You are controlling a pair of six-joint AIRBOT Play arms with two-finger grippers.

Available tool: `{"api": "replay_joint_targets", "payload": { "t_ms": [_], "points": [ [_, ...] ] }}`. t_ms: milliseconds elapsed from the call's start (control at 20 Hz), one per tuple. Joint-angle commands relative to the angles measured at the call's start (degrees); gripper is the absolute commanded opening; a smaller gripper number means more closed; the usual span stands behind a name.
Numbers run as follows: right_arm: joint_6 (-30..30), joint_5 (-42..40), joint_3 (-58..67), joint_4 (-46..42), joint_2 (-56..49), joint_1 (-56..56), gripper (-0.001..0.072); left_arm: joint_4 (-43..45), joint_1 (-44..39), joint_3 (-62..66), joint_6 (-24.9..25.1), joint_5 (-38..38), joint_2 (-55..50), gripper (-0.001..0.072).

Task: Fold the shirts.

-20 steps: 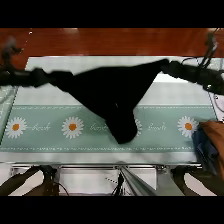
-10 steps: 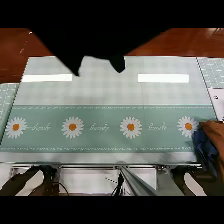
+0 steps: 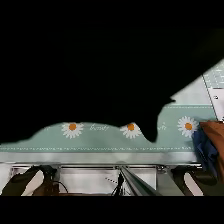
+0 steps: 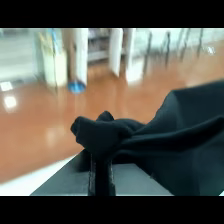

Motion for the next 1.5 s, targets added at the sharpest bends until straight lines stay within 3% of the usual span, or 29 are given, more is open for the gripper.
{"api": "replay_joint_targets", "payload": {
  "t_ms": [0, 150, 300, 400, 550, 750, 1000, 1150, 1350, 1450],
  "points": [
    [3.5, 10.49, 2.05, -10.16, 0.55, 0.0, 0.003, 0.26, -0.02, -1.81, -5.31, -13.35, 0.85, 0.0033],
    [4.07, 26.32, 2.05, -11.02, -3.56, 0.02, 0.003, 0.26, -0.02, -10.84, -6.51, -20.31, 0.83, 0.0033],
    [3.19, 40.02, 2.03, -10.91, -12.68, 0.04, 0.003, 0.28, -0.02, -23.8, -2.78, -18.21, 0.55, 0.0033],
    [2.36, 42.45, 2.03, -10.03, -20.39, 0.04, 0.003, 0.28, -0.02, -33.46, 0.52, -13.86, -1.03, 0.0034],
    [0.09, 38.49, 2.03, -7.85, -32.68, 0.04, 0.003, 0.28, -0.02, -43.52, 4.98, -5.51, -7.08, 0.0033],
    [-0.96, 26.01, 2.05, -1.09, -45.92, 0.04, 0.003, 0.07, -0.02, -44.76, 9.64, 4.48, -21.49, 0.0033],
    [-0.85, 13.81, 2.05, 6.99, -56.83, 0.04, 0.003, -2.51, -0.04, -44.76, 9.81, 17.44, -35.56, 0.0034],
    [-0.37, 11.93, 2.05, 8.31, -62.4, 0.04, 0.003, -7.1, -0.04, -44.78, 9.79, 21.2, -41.51, 0.0034],
    [0.42, 13.55, 2.03, 10.86, -66.95, 0.11, 0.003, -8.11, -0.48, -44.81, 9.57, 17.97, -47.01, 0.0038],
    [0.37, 13.7, 2.05, 11.04, -66.55, 0.09, 0.0031, -8.09, 0.76, -44.48, 8.94, 14.62, -46.97, 0.0213]
  ]
}}
